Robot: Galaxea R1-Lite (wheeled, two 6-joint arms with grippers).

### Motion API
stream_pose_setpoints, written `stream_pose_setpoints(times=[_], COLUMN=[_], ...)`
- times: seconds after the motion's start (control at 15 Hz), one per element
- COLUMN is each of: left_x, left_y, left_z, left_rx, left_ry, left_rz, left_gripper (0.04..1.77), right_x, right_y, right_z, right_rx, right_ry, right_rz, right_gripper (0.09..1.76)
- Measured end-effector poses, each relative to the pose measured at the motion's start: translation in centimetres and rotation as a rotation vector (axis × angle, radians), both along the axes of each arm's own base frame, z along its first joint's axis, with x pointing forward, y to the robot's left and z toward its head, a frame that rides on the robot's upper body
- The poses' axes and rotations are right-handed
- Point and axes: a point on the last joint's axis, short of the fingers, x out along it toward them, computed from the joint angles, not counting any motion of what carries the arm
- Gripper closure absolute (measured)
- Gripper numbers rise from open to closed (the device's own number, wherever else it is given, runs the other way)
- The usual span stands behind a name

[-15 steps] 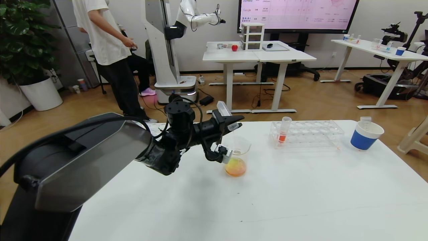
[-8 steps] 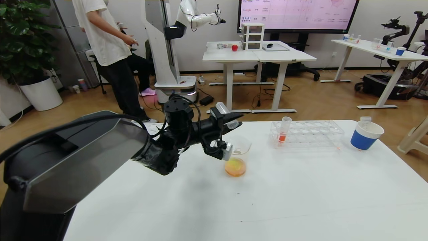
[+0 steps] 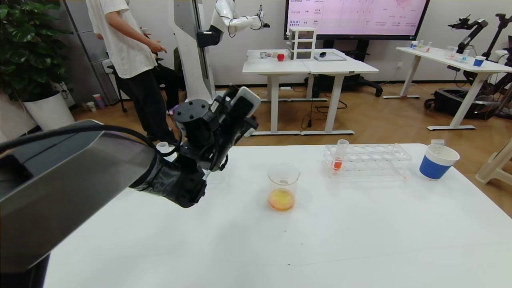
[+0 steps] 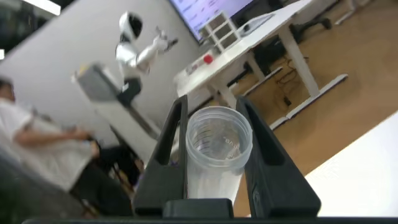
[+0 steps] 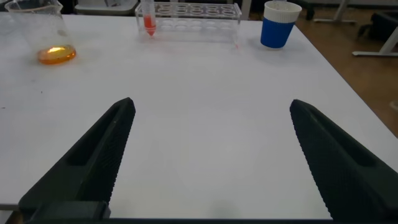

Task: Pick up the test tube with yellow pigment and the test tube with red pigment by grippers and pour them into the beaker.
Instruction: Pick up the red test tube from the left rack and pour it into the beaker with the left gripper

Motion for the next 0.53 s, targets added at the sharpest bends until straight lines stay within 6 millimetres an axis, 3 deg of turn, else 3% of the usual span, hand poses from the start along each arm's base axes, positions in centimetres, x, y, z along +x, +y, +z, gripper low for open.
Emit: stream_pose_setpoints(times=[0.33,0.53], left_x=[-1.1,-1.7], left_y=[1.0,2.1], left_z=[1.4,1.8], left_rx=[-0.499,-0.662], left_ry=[0.278,0.38], left_rz=[0.178,0.223], left_gripper=[1.29,1.29], right_x=[0.0,0.0], right_y=[0.0,0.0], right_z=[0.0,0.0], right_rx=[0.0,0.0], right_ry=[0.0,0.0], right_rz=[0.0,0.0], right_gripper=[0.11,0.11])
